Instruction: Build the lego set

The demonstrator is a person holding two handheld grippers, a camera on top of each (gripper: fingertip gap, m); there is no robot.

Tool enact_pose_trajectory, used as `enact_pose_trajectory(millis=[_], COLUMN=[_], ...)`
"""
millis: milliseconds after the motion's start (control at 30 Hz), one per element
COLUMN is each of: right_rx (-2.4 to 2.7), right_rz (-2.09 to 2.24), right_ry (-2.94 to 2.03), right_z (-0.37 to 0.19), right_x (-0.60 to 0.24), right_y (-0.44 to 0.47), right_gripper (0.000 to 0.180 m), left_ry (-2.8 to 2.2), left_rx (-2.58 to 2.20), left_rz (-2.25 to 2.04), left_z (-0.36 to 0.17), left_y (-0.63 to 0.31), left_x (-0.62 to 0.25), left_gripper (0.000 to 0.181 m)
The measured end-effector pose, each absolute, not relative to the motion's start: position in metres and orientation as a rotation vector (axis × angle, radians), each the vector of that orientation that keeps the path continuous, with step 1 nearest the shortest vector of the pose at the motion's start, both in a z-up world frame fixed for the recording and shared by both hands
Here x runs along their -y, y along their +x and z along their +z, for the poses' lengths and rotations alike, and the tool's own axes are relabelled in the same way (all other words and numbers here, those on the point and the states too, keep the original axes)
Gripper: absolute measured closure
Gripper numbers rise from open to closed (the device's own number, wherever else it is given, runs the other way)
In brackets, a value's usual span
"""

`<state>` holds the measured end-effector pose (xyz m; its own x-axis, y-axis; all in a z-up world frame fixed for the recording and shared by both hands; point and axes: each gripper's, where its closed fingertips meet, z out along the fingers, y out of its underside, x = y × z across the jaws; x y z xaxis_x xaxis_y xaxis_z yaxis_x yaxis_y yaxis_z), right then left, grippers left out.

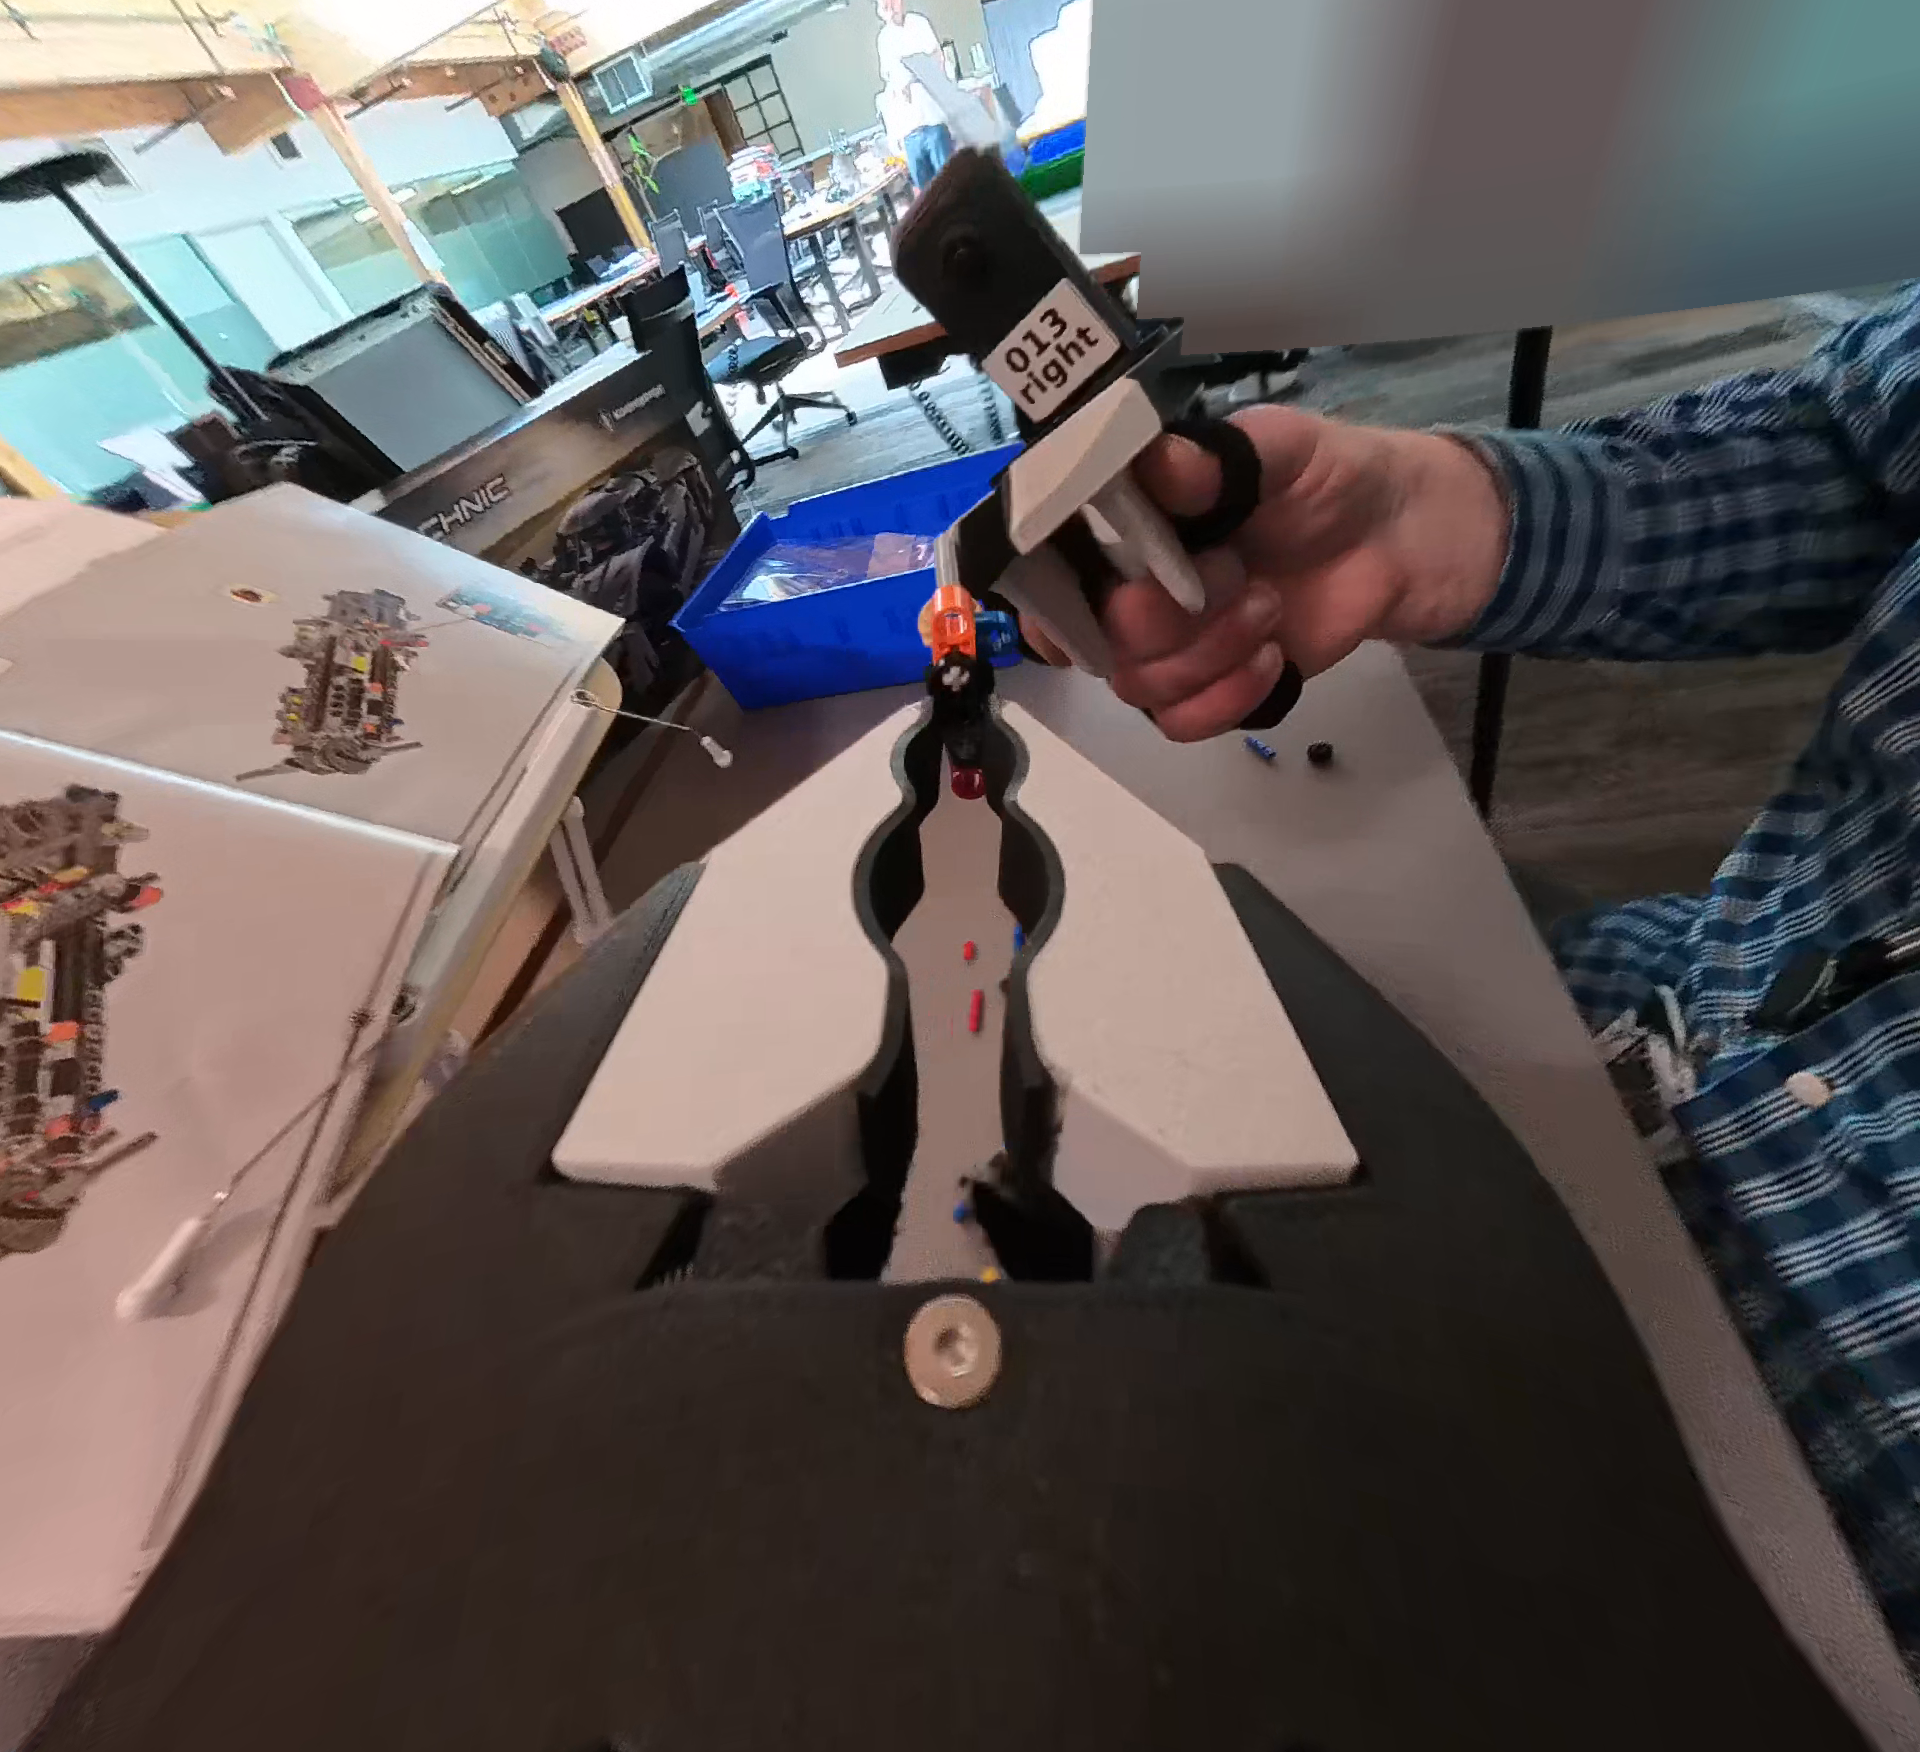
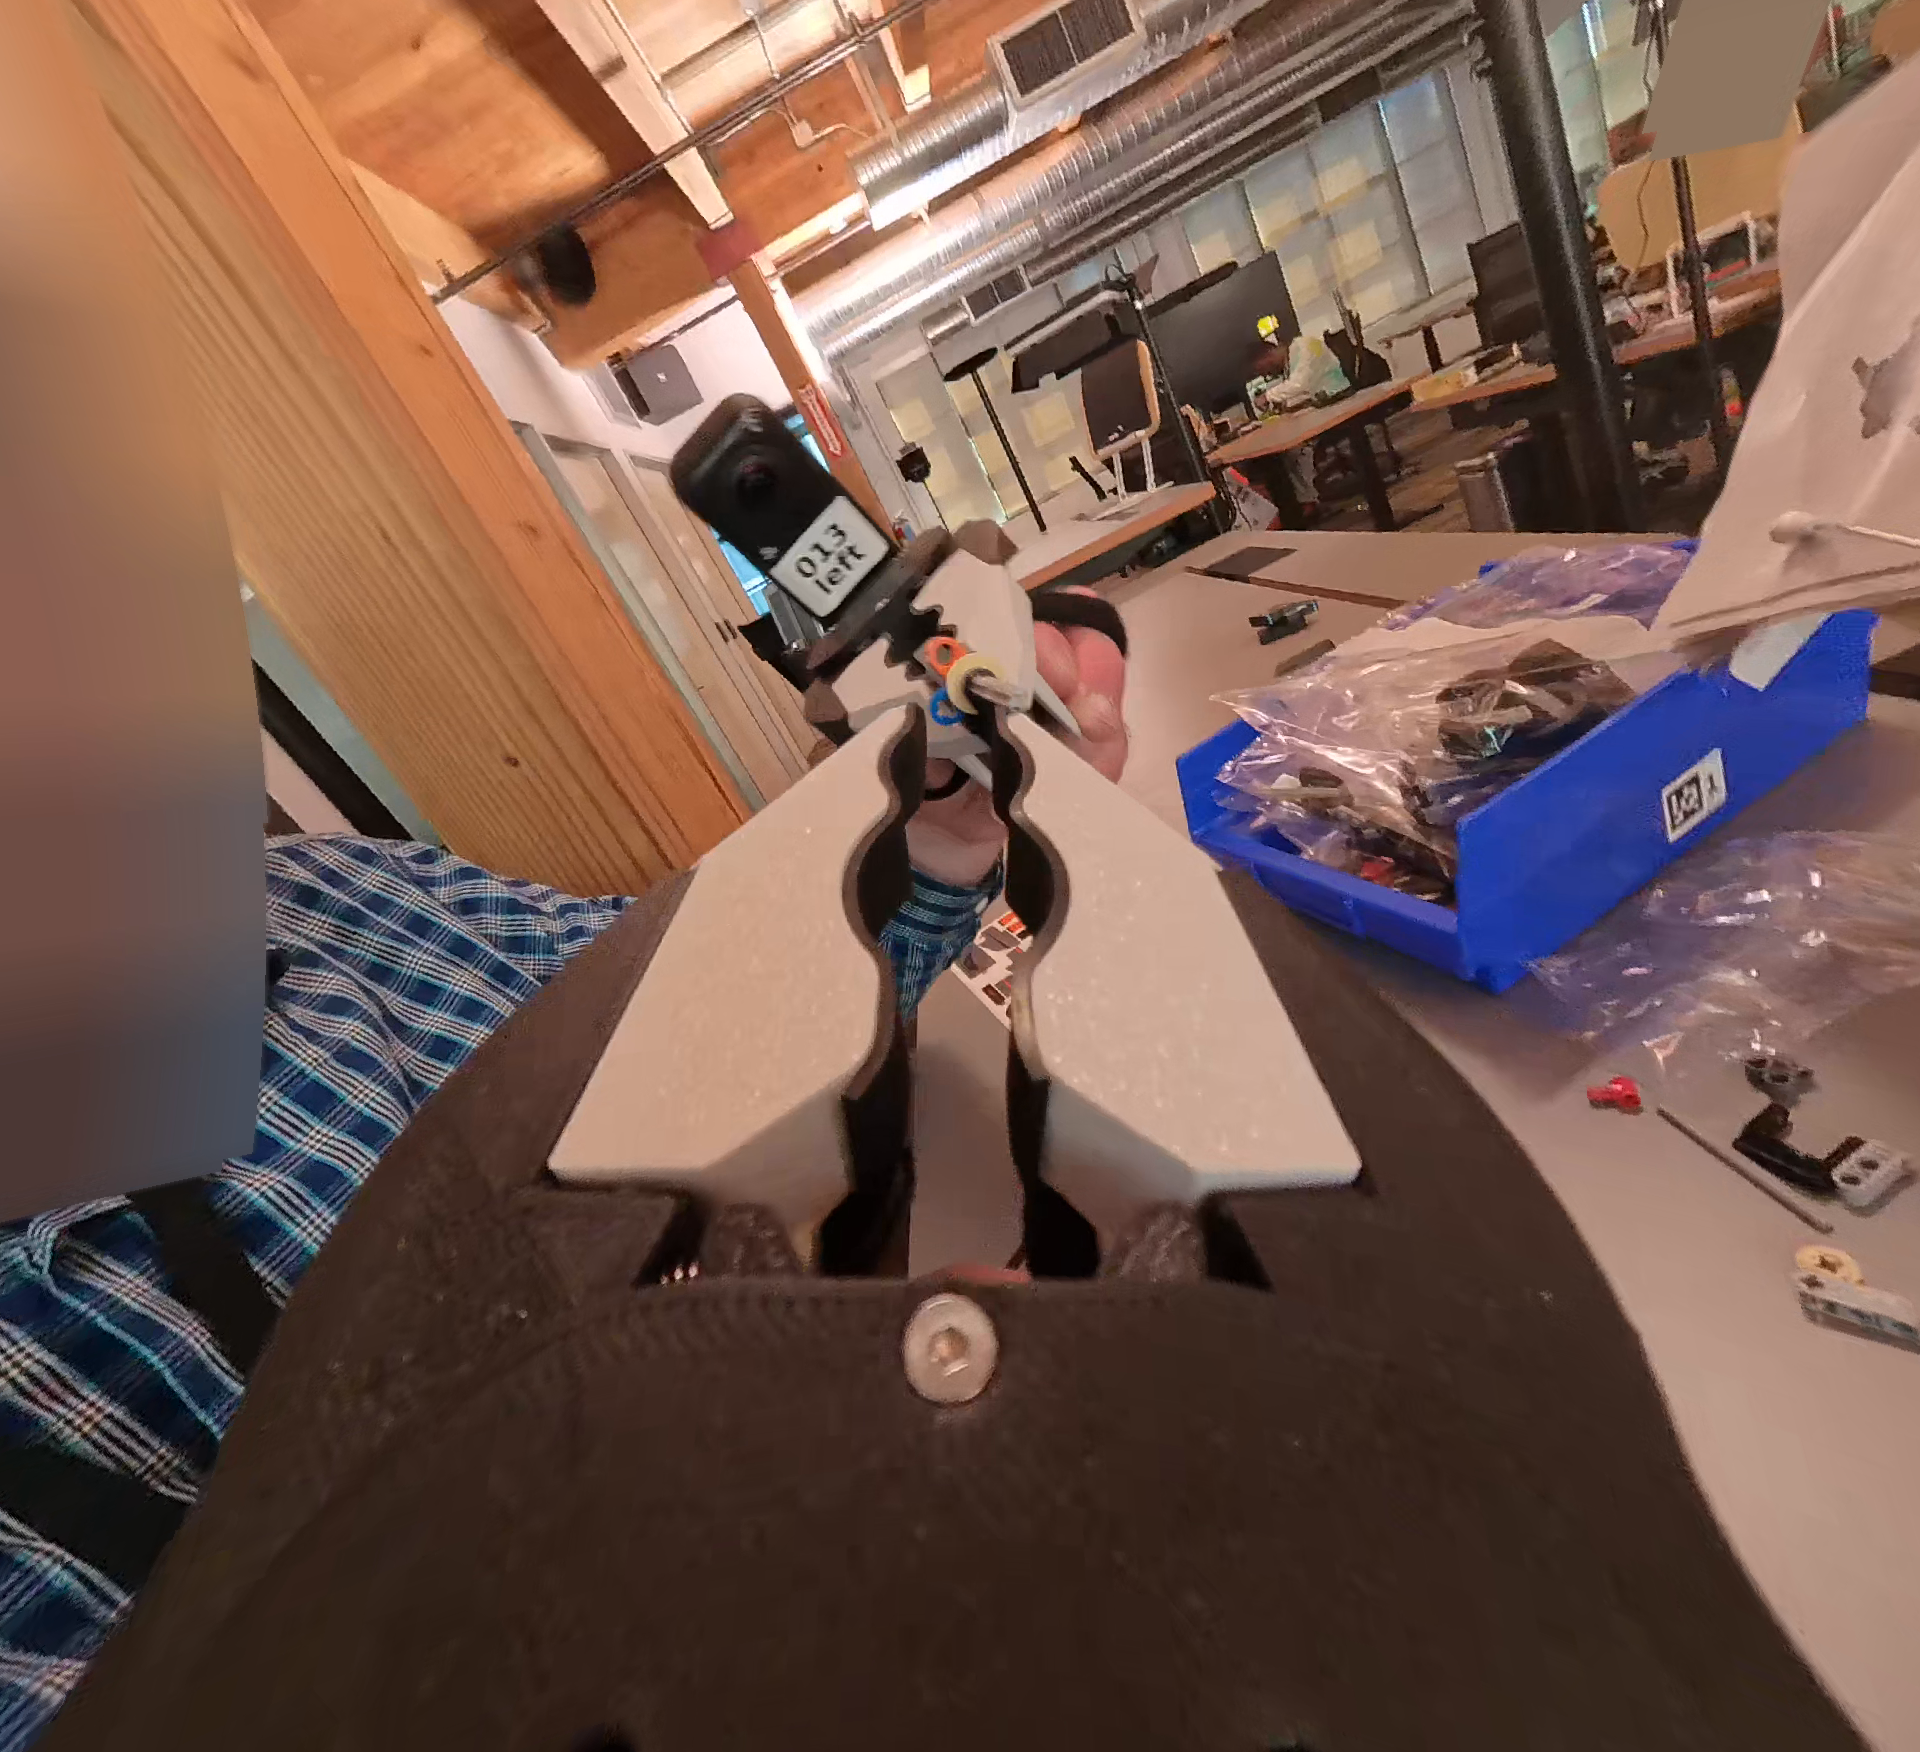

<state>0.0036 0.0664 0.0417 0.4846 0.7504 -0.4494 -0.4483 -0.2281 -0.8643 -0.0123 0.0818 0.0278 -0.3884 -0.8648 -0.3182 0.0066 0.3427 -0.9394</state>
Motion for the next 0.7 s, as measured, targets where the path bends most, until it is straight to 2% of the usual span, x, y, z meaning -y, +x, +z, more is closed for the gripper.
enact_pose_trajectory(millis=[300, 567, 700], right_rx=[0.225, 0.205, 0.207], right_rz=[1.199, 1.256, 1.271], right_ry=[-1.444, -1.438, -1.413], right_z=[0.0359, 0.0330, 0.0373], right_x=[-0.0712, -0.0694, -0.0708], right_y=[0.0068, 0.0083, 0.0090], right_gripper=[0.169, 0.165, 0.169], left_ry=[-0.644, -0.625, -0.628], left_rx=[-1.691, -1.665, -1.682], left_rz=[-0.949, -0.947, -0.978], left_z=[0.0316, 0.0327, 0.0308], left_y=[-0.0125, -0.0118, -0.0107], left_x=[-0.0841, -0.0834, -0.0808], left_gripper=[0.176, 0.176, 0.176])
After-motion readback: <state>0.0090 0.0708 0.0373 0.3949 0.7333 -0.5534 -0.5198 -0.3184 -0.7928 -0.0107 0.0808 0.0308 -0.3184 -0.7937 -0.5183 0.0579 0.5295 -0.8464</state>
